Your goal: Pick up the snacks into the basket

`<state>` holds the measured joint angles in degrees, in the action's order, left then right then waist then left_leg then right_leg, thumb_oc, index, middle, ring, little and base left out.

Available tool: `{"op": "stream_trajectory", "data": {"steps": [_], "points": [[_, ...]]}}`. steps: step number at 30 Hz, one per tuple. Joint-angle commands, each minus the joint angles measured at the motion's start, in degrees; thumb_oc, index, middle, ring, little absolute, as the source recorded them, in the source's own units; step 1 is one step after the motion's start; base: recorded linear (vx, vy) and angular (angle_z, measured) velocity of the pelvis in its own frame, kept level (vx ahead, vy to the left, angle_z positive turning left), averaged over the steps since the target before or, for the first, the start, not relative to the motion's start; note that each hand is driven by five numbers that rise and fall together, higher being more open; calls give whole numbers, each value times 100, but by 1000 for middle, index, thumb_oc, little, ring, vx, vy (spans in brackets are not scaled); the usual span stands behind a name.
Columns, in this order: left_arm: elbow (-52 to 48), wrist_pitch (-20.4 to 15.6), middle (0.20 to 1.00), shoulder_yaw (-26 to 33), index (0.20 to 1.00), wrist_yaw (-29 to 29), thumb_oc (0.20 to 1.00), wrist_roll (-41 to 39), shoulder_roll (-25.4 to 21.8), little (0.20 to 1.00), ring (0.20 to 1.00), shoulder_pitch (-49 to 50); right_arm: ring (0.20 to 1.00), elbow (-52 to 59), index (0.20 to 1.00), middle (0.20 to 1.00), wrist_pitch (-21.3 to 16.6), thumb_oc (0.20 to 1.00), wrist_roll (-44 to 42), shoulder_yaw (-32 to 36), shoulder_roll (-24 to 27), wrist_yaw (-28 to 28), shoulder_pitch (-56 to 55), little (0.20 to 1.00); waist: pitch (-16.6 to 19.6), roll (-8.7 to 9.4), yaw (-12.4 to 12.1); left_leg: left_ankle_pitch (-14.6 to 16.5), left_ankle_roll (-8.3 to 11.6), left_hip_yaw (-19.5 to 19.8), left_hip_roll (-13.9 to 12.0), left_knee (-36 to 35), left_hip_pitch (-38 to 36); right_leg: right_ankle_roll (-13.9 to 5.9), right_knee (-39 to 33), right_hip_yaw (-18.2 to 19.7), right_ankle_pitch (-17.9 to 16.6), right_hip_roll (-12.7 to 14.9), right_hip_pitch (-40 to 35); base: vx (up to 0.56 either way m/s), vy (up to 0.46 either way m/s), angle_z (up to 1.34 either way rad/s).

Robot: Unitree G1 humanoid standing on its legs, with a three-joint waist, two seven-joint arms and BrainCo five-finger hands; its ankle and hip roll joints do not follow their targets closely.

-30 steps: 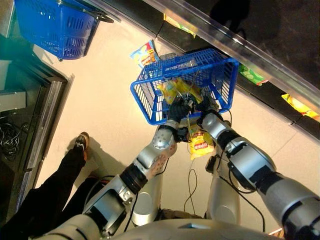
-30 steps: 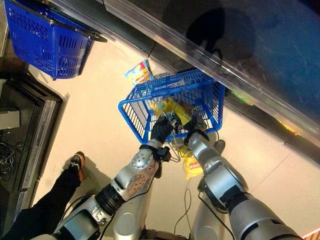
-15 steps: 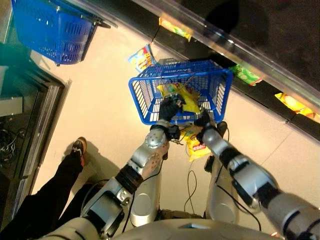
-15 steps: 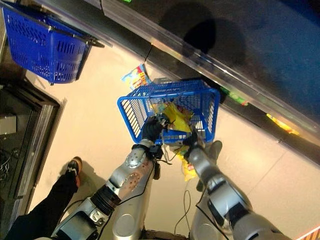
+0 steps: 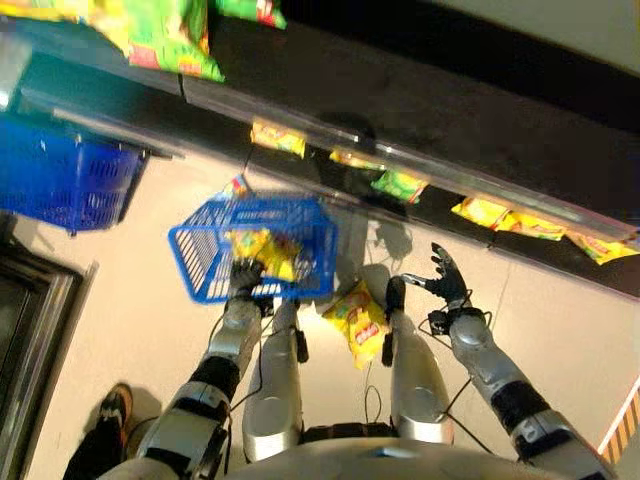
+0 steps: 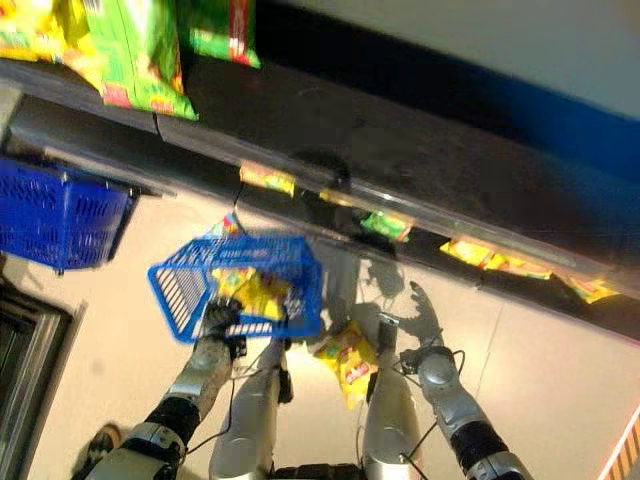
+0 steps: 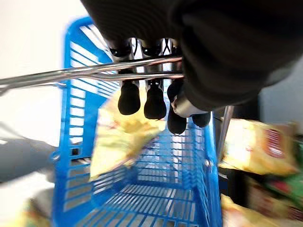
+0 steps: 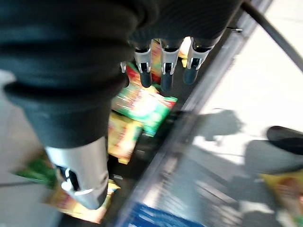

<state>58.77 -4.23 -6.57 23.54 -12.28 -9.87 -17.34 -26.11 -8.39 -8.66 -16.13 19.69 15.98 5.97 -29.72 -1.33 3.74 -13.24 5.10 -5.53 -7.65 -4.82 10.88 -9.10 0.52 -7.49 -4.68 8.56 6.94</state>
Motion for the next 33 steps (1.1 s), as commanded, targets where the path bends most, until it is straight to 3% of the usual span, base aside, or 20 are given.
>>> {"op": "stream_trajectory", "data": {"steps": [1,5,6,8,13,14,17,18,19,21,22,23,25,26,28,29,30,31,32,33], "points": [[889,234,200,55,200,-83,200,464,128,200,200,99,1000,733,1000,1000,-425,1000,-115,372,140,-188,-263,1000,609,255,-107,184,-38,-87,196,14,-108,355,420,166,16,-530,679,117,-208,-34],[1259,382,200,67,200,-214,200,922,239,200,200,237,1000,832,1000,1000,-401,1000,-204,496,183,-294,-403,1000,888,280,-106,495,-188,148,525,140,-361,392,315,144,40,-586,464,77,-104,-20],[1587,457,200,268,200,-407,200,1087,345,200,200,548,1000,975,1000,1000,-287,1000,-244,767,185,-493,-683,1000,1326,319,-93,1190,-469,478,1203,544,-705,384,257,227,59,-675,178,93,-107,-3],[1649,458,200,294,200,-502,200,1106,371,200,200,716,1000,1002,1000,1000,-246,1000,-325,1067,83,-538,-928,1000,1635,263,-37,1128,-479,328,1148,469,-818,345,263,286,64,-721,44,206,-15,2],[1581,483,200,93,200,-729,200,1556,293,200,200,953,1000,1112,1000,1000,-107,1000,-302,1552,-30,-493,-1197,1000,2043,346,7,1068,-561,314,1088,95,-1238,293,549,254,211,-803,-100,149,26,0],[1605,514,200,-87,200,-824,200,1846,203,200,200,981,1000,1047,1000,1000,-134,1000,-376,1708,-99,-422,-1249,1000,2110,374,43,1068,-574,347,1010,82,-1308,232,784,426,321,-888,-144,83,-56,5],[1641,535,200,0,200,-818,200,1799,109,200,200,962,1000,1101,1000,1000,-127,1000,-492,1780,-156,-427,-1205,1000,2162,329,-20,1084,-568,384,875,72,-1353,176,885,462,329,-653,-171,-20,-122,7],[1650,534,200,61,200,-784,200,1727,59,200,200,939,1000,1127,1000,1000,-120,1000,-562,1840,-163,-444,-1187,1000,2180,304,-49,1068,-530,392,778,51,-1331,151,887,445,197,-427,-129,-39,-293,-18],[1661,517,200,118,200,-762,200,1618,-15,200,200,864,1000,1156,1000,1000,-106,1000,-690,2006,-195,-416,-1117,1000,2265,286,-67,1127,-416,449,582,-18,-1372,25,724,454,-227,184,-139,-58,-419,-22],[1639,513,200,140,200,-759,200,1602,-82,200,200,806,1000,1130,1000,1000,-80,1000,-742,2049,-234,-390,-992,1000,2318,286,-130,1233,-260,404,353,-18,-1495,-132,466,246,-635,829,-192,-14,-430,6],[1628,506,200,157,200,-756,200,1578,-97,200,200,810,1000,1121,1000,1000,-61,1000,-739,2042,-259,-354,-941,1000,2350,301,-153,1259,-187,375,244,-18,-1563,-226,420,175,-852,1077,-145,6,-267,1],[1627,505,200,157,200,-757,200,1577,-99,200,200,812,1000,1122,1000,1000,-59,1000,-737,2040,-261,-352,-941,1000,2334,300,-158,1272,-187,369,241,-18,-1587,-232,404,176,-856,1073,-174,0,-270,-18],[1561,449,200,196,200,-756,200,1523,-148,200,200,854,1000,1280,1000,1000,10,1000,-617,2044,-278,-323,-909,1000,2434,367,-145,1242,42,259,-75,4,-1694,-431,324,257,-1014,1352,-284,-10,-399,-22],[1556,449,200,192,200,-757,200,1523,-152,200,200,866,1000,1300,1000,1000,23,1000,-610,2043,-285,-319,-927,1000,2420,364,-160,1253,49,244,-86,0,-1731,-432,319,265,-1007,1340,-310,-47,-593,-17],[1510,422,200,212,200,-703,200,1499,-128,200,200,941,1000,1495,1000,1000,69,1000,-539,2039,-254,-313,-990,1000,2454,317,-191,1145,268,182,-435,75,-1724,-504,435,359,-696,1358,-419,-93,-548,-16],[1520,427,200,264,200,-693,200,1460,-64,200,200,1003,1000,1650,1000,1000,81,1000,-459,2051,-189,-364,-1022,1000,2468,238,-202,1077,318,174,-608,112,-1725,-488,533,298,-220,1229,-449,-75,-294,-19],[1520,427,200,264,200,-693,200,1460,-63,200,200,1004,1000,1651,1000,1000,82,1000,-459,2051,-189,-364,-1023,1000,2468,236,-202,1077,320,174,-611,111,-1727,-486,537,298,-217,1226,-449,-74,-304,-27],[1507,400,200,300,200,-654,200,1395,-5,200,200,1043,1000,1760,1000,1000,84,1000,-466,2037,-171,-385,-1066,1000,2455,167,-200,1012,341,155,-691,154,-1665,-458,558,243,50,1145,-484,-181,-461,-13],[1395,371,200,309,200,-544,200,1264,178,200,200,1153,1000,1848,1000,1000,64,1000,-415,1978,-69,-385,-1165,1000,2354,16,-218,628,404,197,-829,361,-1334,-276,603,101,402,903,-581,-181,-461,2],[1395,371,200,309,200,-543,200,1264,179,200,200,1153,1000,1848,1000,1000,64,1000,-415,1978,-68,-385,-1165,1000,2356,13,-213,628,406,203,-831,363,-1329,-275,602,96,402,901,-582,-279,-545,8]]}}
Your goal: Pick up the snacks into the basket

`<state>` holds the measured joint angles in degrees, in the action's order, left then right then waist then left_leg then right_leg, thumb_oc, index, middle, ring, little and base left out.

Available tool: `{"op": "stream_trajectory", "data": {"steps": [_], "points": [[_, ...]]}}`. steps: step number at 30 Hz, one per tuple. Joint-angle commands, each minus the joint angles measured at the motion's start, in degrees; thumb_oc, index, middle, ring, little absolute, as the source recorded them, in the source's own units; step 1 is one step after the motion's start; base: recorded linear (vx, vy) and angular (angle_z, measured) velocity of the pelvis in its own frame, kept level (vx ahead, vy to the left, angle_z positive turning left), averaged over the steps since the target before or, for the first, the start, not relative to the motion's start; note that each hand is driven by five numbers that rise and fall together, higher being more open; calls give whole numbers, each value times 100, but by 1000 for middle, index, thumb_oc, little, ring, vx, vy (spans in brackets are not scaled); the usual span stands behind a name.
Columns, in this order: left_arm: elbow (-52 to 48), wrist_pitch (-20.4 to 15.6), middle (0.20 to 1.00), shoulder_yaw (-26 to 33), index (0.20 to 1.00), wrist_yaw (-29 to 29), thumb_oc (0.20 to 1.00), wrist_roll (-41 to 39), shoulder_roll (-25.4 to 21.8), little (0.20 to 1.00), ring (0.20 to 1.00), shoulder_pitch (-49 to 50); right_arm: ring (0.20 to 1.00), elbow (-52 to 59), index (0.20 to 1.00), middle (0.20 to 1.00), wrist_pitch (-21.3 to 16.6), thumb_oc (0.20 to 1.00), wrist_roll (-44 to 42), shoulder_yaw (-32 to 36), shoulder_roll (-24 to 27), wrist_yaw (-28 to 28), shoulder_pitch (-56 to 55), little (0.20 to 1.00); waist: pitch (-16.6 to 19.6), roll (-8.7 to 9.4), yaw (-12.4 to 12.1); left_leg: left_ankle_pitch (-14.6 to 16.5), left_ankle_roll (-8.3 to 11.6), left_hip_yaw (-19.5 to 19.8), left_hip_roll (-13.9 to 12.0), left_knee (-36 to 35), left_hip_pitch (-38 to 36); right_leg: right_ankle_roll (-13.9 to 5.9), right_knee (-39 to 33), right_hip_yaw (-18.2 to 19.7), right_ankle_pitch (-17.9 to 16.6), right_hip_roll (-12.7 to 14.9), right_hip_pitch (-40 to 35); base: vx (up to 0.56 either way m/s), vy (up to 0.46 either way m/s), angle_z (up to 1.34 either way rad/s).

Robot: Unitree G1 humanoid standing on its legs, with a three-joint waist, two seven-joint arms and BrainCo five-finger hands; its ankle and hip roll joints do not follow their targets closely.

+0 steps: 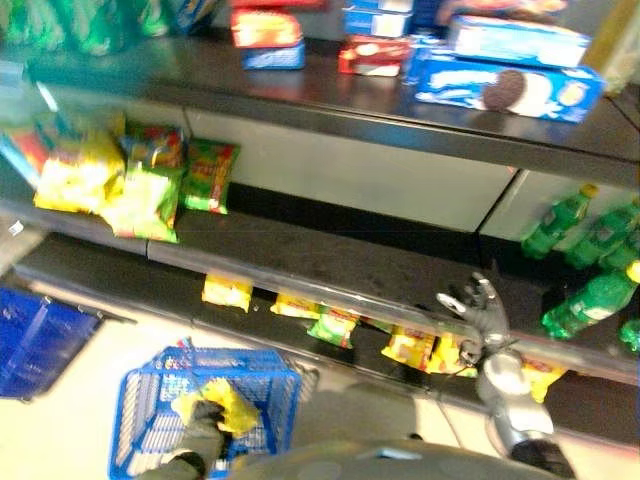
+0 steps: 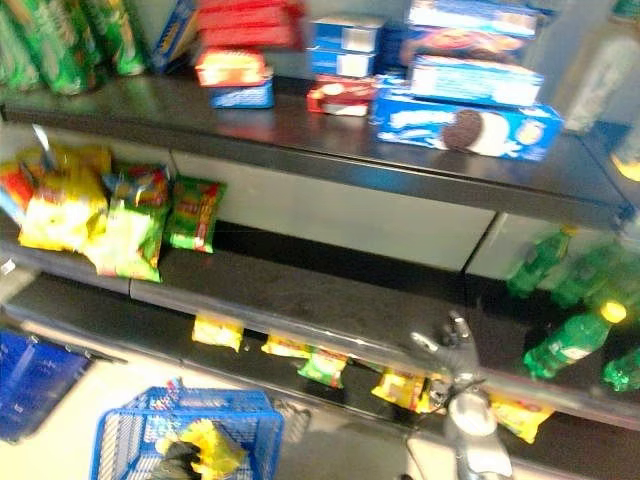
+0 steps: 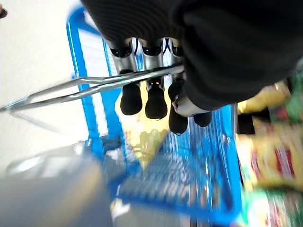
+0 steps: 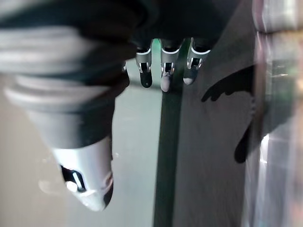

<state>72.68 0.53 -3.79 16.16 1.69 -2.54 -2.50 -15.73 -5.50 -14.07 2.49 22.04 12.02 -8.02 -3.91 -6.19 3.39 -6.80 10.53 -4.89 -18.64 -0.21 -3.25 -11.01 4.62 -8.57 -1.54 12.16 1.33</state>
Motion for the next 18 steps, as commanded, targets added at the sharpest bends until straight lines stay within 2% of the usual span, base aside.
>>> {"op": "stream_trajectory", "data": {"steps": [1,2,4,5,6,7,8,9,10,11,12,15,16,18], "points": [[-66,-119,200,-35,200,296,200,-208,-436,200,200,-397,1000,828,1000,1000,-214,1000,237,76,-155,57,240,1000,-396,404,-193,-667,-78,241,260,-115,402,22,135,135,171,363,15,-143,-241,-1],[-64,-119,200,-35,200,299,200,-208,-429,200,200,-401,1000,826,1000,1000,-215,1000,236,77,-150,58,244,1000,-389,396,-181,-678,-74,255,257,-123,415,26,137,121,173,360,21,-169,-472,5],[-195,-133,200,-66,200,395,200,-62,-375,200,200,-283,1000,849,1000,1000,-250,1000,376,113,-75,125,66,1000,-468,507,-158,-671,-235,-30,275,-88,527,227,-113,54,155,13,-47,-102,-611,0],[-238,-144,200,-41,200,421,200,-81,-359,200,200,-230,1000,855,1000,1000,-234,1000,422,103,-45,113,34,1000,-516,539,-154,-446,-337,143,437,227,496,300,-237,77,139,-91,-66,-115,-635,-23],[-242,-158,200,23,200,438,200,-150,-317,200,200,-155,1000,753,1000,1000,-243,1000,435,10,-17,84,55,1000,-519,574,-210,38,-484,485,960,522,479,394,-270,170,140,-224,-36,-76,-318,-32],[-243,-158,200,25,200,438,200,-150,-318,200,200,-155,1000,749,1000,1000,-246,1000,434,8,-16,84,59,1000,-510,576,-205,47,-491,489,967,552,509,390,-273,168,130,-218,-23,80,-429,-78],[-269,-162,200,66,200,455,200,-235,-295,200,200,-84,1000,786,1000,1000,-275,1000,417,-47,-11,-8,-3,1000,-515,608,-301,349,-665,513,1625,585,707,455,-338,262,52,-433,-131,128,-351,-93],[-214,-162,200,99,200,433,200,-249,-291,200,200,-76,1000,782,1000,1000,-284,1000,367,-28,-25,-102,-93,1000,-512,626,-317,413,-788,384,1827,527,711,482,-394,293,45,-538,-254,132,-355,-97],[-214,-162,200,99,200,433,200,-249,-291,200,200,-76,1000,782,1000,1000,-284,1000,367,-27,-26,-102,-94,1000,-519,627,-320,414,-789,382,1827,527,703,482,-395,294,46,-538,-261,87,-198,-69],[-146,-154,200,109,200,378,200,-235,-271,200,200,-88,1000,715,1000,1000,-300,1000,350,-12,0,-144,-99,1000,-510,604,-341,435,-896,359,2014,438,676,506,-451,312,36,-648,-303,162,-218,-67],[-90,-138,200,111,200,333,200,-183,-236,200,200,-97,1000,534,1000,1000,-327,1000,235,30,-18,-219,-163,1000,-487,538,-367,309,-1019,163,2399,255,833,558,-491,287,80,-888,-428,209,-270,-58],[-25,-93,200,165,200,198,200,-126,-280,200,200,-90,1000,313,1000,1000,-268,1000,309,-30,41,-513,-262,1000,-462,478,-413,275,-1123,212,2627,-120,560,582,-315,336,180,-1141,-454,142,-155,12],[-25,-93,200,167,200,197,200,-126,-281,200,200,-87,1000,307,1000,1000,-271,1000,307,-32,42,-516,-260,1000,-476,481,-411,263,-1124,216,2630,-155,523,581,-308,336,191,-1139,-472,126,-68,-4],[-60,-147,200,109,200,120,200,-81,-337,200,200,-145,1000,136,1000,1000,-226,1000,318,-56,145,-910,-372,1000,-411,543,-347,136,-1118,429,2501,-387,303,594,-29,335,348,-1185,-446,164,-70,-18]]}}
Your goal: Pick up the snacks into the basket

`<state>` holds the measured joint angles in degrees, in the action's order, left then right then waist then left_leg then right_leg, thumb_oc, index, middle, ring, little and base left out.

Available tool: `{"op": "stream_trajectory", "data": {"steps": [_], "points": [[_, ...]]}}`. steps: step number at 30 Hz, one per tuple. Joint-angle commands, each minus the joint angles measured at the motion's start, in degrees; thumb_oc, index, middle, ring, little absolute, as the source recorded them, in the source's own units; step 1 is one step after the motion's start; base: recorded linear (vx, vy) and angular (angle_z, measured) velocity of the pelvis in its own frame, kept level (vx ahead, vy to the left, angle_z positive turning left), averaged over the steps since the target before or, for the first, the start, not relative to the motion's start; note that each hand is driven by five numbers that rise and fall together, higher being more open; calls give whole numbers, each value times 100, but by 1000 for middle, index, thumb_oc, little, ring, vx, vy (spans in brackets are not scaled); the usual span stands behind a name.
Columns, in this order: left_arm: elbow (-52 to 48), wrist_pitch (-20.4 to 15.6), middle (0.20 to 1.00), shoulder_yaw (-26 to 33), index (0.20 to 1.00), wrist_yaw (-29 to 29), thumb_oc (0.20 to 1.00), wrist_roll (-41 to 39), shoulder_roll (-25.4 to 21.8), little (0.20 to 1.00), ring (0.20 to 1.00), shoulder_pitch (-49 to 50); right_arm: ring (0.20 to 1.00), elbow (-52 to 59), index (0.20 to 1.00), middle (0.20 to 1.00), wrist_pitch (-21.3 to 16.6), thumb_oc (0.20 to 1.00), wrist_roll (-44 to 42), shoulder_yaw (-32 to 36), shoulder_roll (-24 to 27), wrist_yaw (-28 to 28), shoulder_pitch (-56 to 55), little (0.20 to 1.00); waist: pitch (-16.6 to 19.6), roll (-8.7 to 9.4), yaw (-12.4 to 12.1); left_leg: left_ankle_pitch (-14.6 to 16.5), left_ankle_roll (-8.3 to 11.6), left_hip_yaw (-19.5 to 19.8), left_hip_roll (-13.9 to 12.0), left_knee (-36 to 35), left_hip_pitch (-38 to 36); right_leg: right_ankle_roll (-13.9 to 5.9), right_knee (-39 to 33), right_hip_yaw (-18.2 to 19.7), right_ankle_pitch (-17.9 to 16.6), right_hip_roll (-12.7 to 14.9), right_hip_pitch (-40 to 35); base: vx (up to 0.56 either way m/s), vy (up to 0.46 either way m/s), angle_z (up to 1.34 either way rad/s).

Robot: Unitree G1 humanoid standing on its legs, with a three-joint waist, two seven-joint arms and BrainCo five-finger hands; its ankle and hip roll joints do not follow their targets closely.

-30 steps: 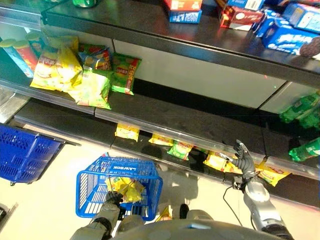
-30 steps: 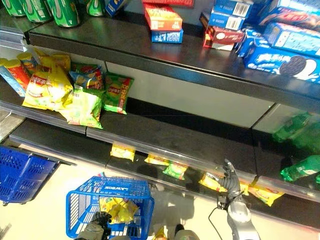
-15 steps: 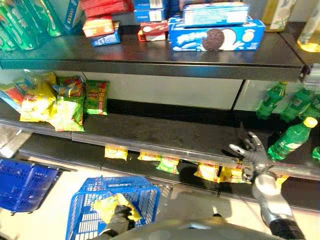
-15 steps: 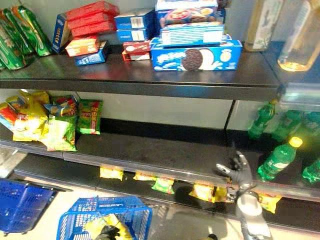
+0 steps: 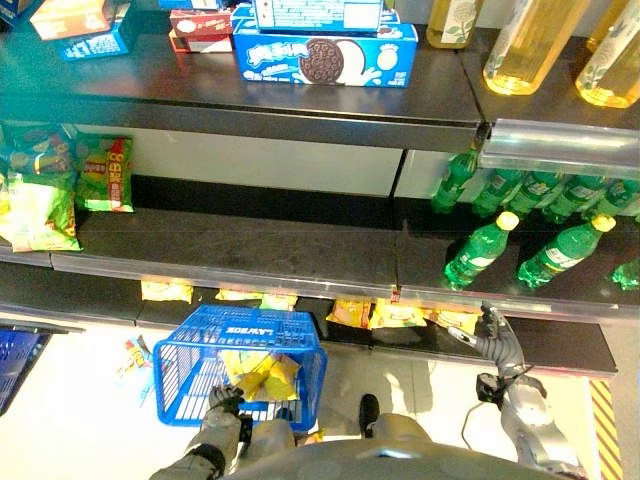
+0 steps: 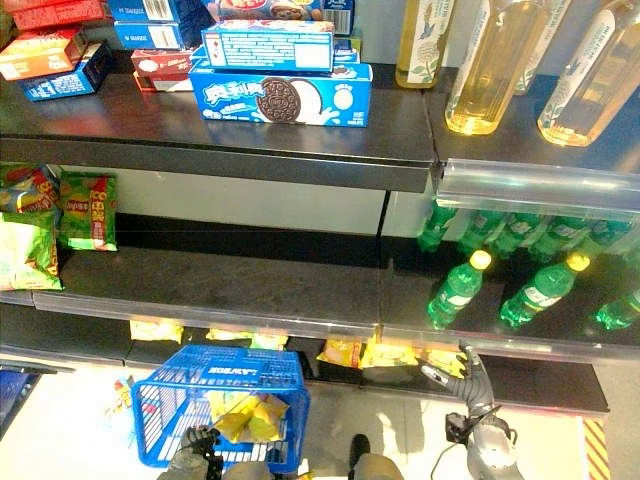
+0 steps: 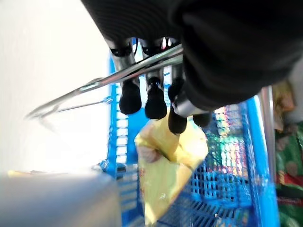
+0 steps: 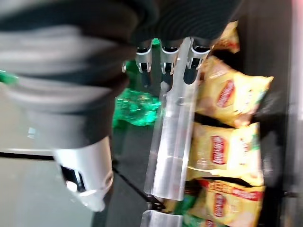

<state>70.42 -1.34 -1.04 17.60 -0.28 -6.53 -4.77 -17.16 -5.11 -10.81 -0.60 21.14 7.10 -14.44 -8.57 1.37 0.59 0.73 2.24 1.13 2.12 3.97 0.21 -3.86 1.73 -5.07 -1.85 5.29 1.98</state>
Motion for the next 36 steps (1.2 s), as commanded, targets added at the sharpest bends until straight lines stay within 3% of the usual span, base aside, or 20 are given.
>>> {"op": "stream_trajectory", "data": {"steps": [1,5,7,10,12,13,15,16,17,19,20,21,25,36], "points": [[142,26,200,-194,200,-66,200,104,51,200,200,54,1000,201,1000,1000,-253,1000,-55,241,251,-475,276,1000,94,-177,-32,-650,-265,-151,359,-832,-59,-132,278,-23,383,-466,-497,117,-66,10],[54,-19,200,-219,200,-163,200,113,-58,200,200,-57,1000,25,1000,1000,-186,1000,48,189,430,-689,301,1000,200,-48,-41,-623,-214,-213,257,-897,-83,-94,128,-74,403,-452,-584,67,-42,17],[60,4,200,-257,200,-201,200,107,-62,200,200,-104,1000,-140,1000,1000,-176,1000,202,270,414,-464,350,1000,203,-15,-32,-561,-246,-255,263,-897,-142,-98,168,-71,451,-446,-580,93,6,-5],[104,26,200,-201,200,-195,200,114,-77,200,200,-95,1000,-207,1000,1000,-175,1000,332,320,318,-367,400,1000,175,-2,-26,-469,-343,-334,240,-897,-206,-169,664,-47,496,-452,-437,31,0,-25],[52,54,200,-227,200,-152,200,138,-158,200,200,-98,1000,-110,1000,1000,-220,1000,376,398,141,-212,458,1000,-52,-14,106,-381,-487,-389,140,-897,-356,-674,2217,49,-118,-479,350,-30,-4,-39],[51,69,200,-263,200,-150,200,151,-161,200,200,-100,1000,-72,1000,1000,-238,1000,394,460,70,-104,436,1000,-111,-52,176,-374,-482,-335,92,-897,-423,-720,2476,182,-159,-443,569,35,3,-26],[63,69,200,-255,200,-147,200,142,-170,200,200,-100,1000,16,1000,1000,-234,1000,452,506,9,-16,438,1000,-136,-64,190,-324,-456,-309,76,-897,-491,-654,2421,129,-62,-273,658,71,-28,-6],[80,51,200,-228,200,-117,200,122,-170,200,200,-112,1000,45,1000,1000,-266,1000,470,555,-66,81,468,1000,-145,-102,181,-250,-389,-311,33,-897,-537,-574,2021,-8,84,-10,686,131,-145,21],[152,56,200,-173,200,-92,200,147,-140,200,200,-119,1000,137,1000,1000,-271,1000,510,642,-113,232,532,1000,-158,-111,189,-148,-264,-237,-5,-897,-596,-505,1084,-147,-44,355,625,173,-203,19],[189,54,200,-165,200,-80,200,160,-120,200,200,-101,1000,159,1000,1000,-282,1000,484,690,-145,298,536,1000,-171,-74,221,-78,-228,-199,8,-897,-646,-540,576,-76,-273,424,656,156,-165,2],[219,39,200,-135,200,-97,200,149,-117,200,200,-44,1000,306,1000,1000,-327,1000,379,788,-223,456,510,1000,-198,-37,298,81,-170,-51,1,-897,-797,-696,-120,341,-653,495,765,163,-147,-12],[221,43,200,-119,200,-99,200,145,-119,200,200,-11,1000,415,1000,1000,-336,1000,384,822,-250,511,495,1000,-187,-43,311,118,-143,-43,-42,-897,-876,-746,-53,408,-697,544,814,155,-149,-12],[257,34,200,-60,200,-32,200,133,-98,200,200,132,1000,510,1000,1000,-403,1000,145,828,-380,514,417,1000,-18,103,256,196,-101,-36,-72,-897,-973,-684,-72,189,-738,487,599,87,-135,46],[179,23,200,-282,200,-39,200,120,98,200,200,207,1000,853,1000,1000,-412,1000,101,894,-125,481,420,1000,-6,-62,187,-14,60,173,-364,-897,-516,-502,-305,-175,-528,271,377,-14,-110,16]]}}
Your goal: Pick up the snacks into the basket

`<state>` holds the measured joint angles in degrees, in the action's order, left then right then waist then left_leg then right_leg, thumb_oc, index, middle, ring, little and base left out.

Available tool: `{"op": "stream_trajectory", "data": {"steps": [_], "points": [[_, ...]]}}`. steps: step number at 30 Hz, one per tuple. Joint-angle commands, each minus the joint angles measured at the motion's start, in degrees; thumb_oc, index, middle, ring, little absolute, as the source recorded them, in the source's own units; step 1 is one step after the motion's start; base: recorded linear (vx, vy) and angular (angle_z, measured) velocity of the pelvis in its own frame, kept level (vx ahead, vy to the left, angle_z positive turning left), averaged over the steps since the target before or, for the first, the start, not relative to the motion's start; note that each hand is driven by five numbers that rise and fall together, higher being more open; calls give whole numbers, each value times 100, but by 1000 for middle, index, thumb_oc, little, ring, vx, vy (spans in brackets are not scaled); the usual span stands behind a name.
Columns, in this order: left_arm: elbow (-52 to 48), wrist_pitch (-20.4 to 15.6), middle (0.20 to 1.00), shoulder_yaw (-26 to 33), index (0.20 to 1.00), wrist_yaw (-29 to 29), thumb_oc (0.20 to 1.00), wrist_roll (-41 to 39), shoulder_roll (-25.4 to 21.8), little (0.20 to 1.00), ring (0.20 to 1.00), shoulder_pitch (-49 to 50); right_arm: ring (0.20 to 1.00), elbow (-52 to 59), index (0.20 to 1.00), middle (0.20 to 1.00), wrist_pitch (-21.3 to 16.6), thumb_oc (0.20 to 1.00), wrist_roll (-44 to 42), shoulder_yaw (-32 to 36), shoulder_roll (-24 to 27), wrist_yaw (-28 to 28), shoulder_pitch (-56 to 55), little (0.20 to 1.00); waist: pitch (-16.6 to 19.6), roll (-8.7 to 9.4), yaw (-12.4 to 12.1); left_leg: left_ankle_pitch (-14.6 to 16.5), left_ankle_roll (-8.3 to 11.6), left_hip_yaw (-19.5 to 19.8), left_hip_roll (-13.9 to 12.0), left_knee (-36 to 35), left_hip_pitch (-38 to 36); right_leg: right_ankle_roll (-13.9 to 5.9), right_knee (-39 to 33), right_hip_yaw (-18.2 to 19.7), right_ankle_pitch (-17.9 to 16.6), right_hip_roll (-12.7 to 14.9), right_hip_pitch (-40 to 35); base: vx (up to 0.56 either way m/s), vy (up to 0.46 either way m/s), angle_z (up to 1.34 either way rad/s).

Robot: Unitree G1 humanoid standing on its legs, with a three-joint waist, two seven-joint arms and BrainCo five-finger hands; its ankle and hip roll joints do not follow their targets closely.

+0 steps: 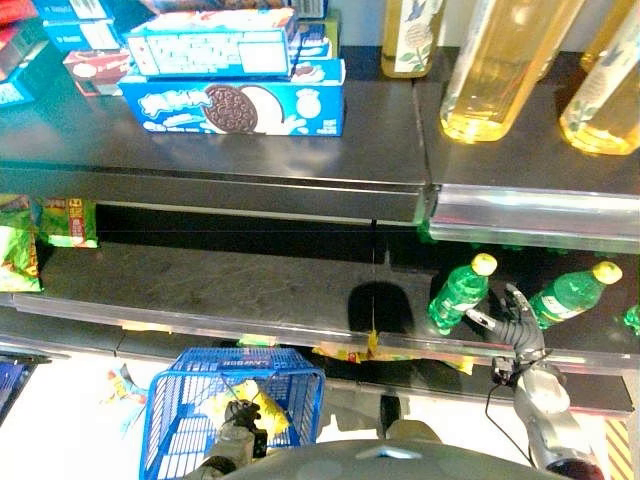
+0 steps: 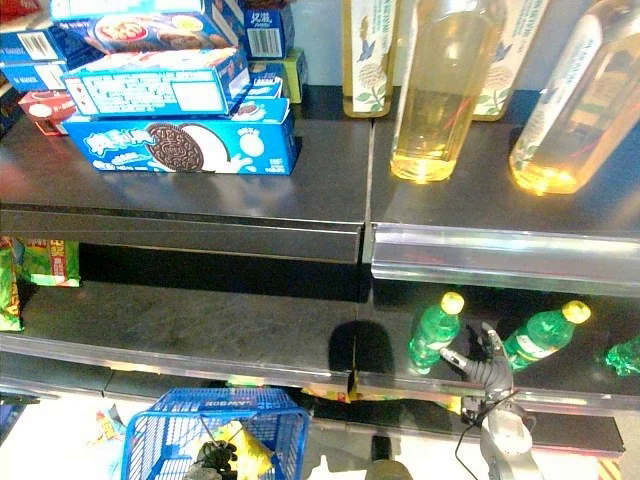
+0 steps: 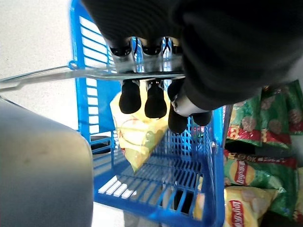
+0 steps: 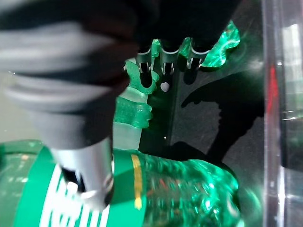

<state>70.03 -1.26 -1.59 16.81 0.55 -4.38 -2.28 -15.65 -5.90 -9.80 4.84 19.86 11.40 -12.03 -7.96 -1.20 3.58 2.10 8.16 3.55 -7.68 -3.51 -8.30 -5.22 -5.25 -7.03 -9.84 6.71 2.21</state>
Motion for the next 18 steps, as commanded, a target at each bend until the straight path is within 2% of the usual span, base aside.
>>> {"op": "stream_trajectory", "data": {"steps": [1,6,18], "points": [[192,10,200,-303,200,41,200,87,-103,200,200,-64,1000,709,1000,1000,-342,1000,73,334,71,89,265,1000,-104,167,-120,-177,-524,-62,600,-149,389,-361,378,17,270,122,368,-66,-24,2],[120,-23,200,-522,200,64,200,138,-73,200,200,-112,1000,685,1000,1000,-385,1000,200,209,326,253,728,1000,-249,-5,-173,-272,-508,-46,586,-149,574,-344,364,7,270,109,466,-44,-5,1],[44,-71,200,-722,200,154,200,61,-62,200,200,-231,1000,487,1000,1000,-401,1000,183,-51,408,324,1266,1000,-590,-116,-254,-376,-526,10,647,-149,808,-340,428,-12,216,168,678,-52,8,3]]}}
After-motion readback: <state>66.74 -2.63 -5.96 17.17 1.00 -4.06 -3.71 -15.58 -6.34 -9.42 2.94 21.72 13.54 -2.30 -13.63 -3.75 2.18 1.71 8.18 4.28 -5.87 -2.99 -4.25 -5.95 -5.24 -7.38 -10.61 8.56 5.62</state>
